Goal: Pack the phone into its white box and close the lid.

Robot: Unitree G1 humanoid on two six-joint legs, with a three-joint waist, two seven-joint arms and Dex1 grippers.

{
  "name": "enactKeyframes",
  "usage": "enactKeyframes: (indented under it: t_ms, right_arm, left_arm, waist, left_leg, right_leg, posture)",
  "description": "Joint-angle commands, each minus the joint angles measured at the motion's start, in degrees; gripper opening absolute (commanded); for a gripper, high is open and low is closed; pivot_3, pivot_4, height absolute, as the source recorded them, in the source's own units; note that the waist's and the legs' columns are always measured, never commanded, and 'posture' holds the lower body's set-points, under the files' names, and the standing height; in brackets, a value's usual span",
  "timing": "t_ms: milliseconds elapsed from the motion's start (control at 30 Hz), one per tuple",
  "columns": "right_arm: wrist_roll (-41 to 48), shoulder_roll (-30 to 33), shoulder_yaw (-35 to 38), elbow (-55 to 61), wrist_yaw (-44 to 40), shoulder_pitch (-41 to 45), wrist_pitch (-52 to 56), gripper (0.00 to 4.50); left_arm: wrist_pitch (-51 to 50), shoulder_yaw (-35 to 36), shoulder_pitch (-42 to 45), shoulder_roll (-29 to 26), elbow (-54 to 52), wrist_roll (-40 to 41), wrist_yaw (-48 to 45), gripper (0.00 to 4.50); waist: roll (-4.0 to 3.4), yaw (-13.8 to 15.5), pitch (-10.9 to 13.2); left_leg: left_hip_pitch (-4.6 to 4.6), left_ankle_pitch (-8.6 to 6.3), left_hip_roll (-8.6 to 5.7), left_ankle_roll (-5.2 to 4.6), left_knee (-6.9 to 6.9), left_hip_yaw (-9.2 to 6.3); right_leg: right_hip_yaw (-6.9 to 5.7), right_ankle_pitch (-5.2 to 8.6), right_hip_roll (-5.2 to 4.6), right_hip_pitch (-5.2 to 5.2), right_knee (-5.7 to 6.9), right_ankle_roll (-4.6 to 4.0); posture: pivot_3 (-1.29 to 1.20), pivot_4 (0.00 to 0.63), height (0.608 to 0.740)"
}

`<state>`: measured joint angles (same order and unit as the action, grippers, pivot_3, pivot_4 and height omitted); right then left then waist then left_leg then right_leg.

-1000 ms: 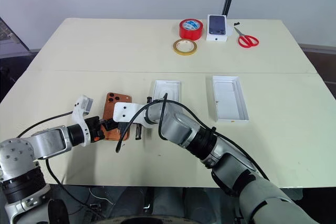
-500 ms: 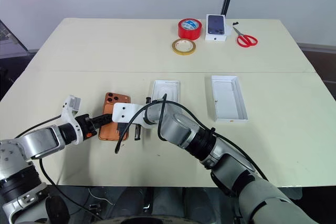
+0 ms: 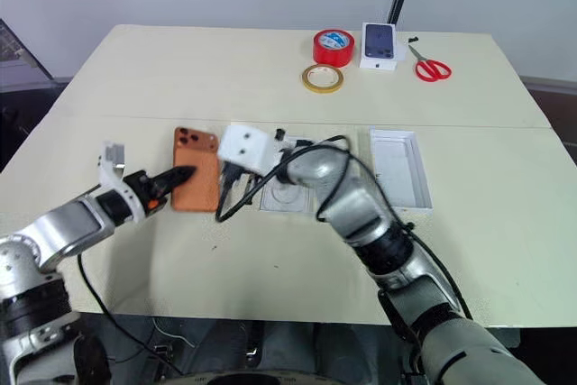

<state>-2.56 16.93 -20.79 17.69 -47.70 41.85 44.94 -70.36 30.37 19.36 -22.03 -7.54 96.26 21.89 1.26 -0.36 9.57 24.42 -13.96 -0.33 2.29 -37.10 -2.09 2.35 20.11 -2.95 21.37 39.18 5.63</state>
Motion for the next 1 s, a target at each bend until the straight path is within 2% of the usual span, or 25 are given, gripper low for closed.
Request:
enactKeyframes:
  t_ms: [33, 133, 267, 433, 733, 800, 867, 1000]
  right_arm:
    - [4.95, 5.96, 8.83, 3.55, -2.16, -2.31, 2.84, 0.0]
    - [8.0, 11.03, 15.49, 3.2, -2.1, -4.88, 3.95, 0.0]
    - [9.19, 15.53, 18.78, 2.8, -0.82, -7.11, 4.18, 0.0]
    - [10.36, 17.97, 19.89, 3.35, 1.42, -8.33, 4.74, 0.0]
    - [11.94, 19.32, 18.79, 3.32, 4.03, -8.94, 4.58, 0.0]
    - [11.94, 19.58, 18.15, 2.96, 4.3, -8.97, 4.23, 0.0]
    - [12.05, 19.75, 17.64, 2.66, 4.47, -8.97, 3.91, 0.0]
    - [11.9, 20.08, 16.56, 1.81, 4.87, -8.66, 3.19, 0.0]
  left_arm:
    - [5.95, -6.57, 5.48, 3.55, -1.82, 1.84, 1.82, 0.04]
    - [8.97, -12.78, 9.99, 9.01, 2.09, -2.88, 1.99, 0.04]
    - [10.22, -17.64, 12.88, 12.43, 7.38, -8.02, 0.37, 0.04]
    - [9.16, -20.36, 13.88, 13.48, 10.22, -11.57, -1.69, 0.04]
    - [7.0, -20.61, 12.81, 14.03, 9.61, -12.81, -2.5, 0.04]
    - [6.59, -20.4, 12.6, 14.27, 9.35, -12.42, -2.78, 1.01]
    - [5.91, -20.52, 12.38, 14.32, 8.81, -12.24, -2.87, 1.75]
    - [4.17, -20.43, 11.9, 13.03, 7.35, -12.15, -3.13, 3.9]
  waist:
    - [0.01, 0.34, 0.0]
    - [0.04, 0.78, 0.03]
    - [0.01, -0.44, 0.05]
    - [-0.1, -0.95, 0.12]
    - [-0.05, -0.13, 0.14]
    - [-0.05, -0.21, 0.14]
    - [-0.05, -0.25, 0.14]
    - [-0.05, -0.31, 0.15]
  left_leg:
    - [0.0, 0.0, -0.03, -0.01, 0.0, -0.01]
    - [0.02, 0.0, -0.06, -0.05, -0.01, 0.05]
    - [0.02, 0.01, 0.07, -0.06, 0.01, 0.16]
    - [0.01, 0.03, 0.18, -0.05, 0.02, 0.21]
    - [0.02, 0.09, 0.11, 0.06, -0.11, 0.18]
    - [0.02, 0.14, 0.11, 0.14, -0.1, 0.19]
    - [0.02, 0.15, 0.12, 0.15, -0.09, 0.18]
    - [0.02, 0.15, 0.13, 0.15, -0.09, 0.18]
  right_leg:
    - [-0.01, 0.0, -0.02, -0.01, -0.02, 0.0]
    - [0.01, 0.0, -0.03, -0.02, -0.06, 0.0]
    - [0.13, 0.0, 0.18, 0.03, -0.04, 0.0]
    - [0.15, 0.0, 0.33, 0.09, 0.01, 0.0]
    - [0.14, 0.01, 0.22, -0.01, 0.0, 0.01]
    - [0.14, 0.01, 0.23, 0.0, 0.0, 0.01]
    - [0.14, 0.01, 0.24, 0.01, 0.0, 0.01]
    - [0.14, 0.01, 0.25, 0.01, 0.0, 0.01]
  posture:
    - [0.0, 0.15, 0.717]
    - [0.0, 0.15, 0.717]
    - [0.0, 0.15, 0.717]
    - [0.0, 0.15, 0.717]
    - [0.0, 0.15, 0.717]
    - [0.0, 0.15, 0.717]
    - [0.0, 0.15, 0.717]
    - [0.0, 0.15, 0.717]
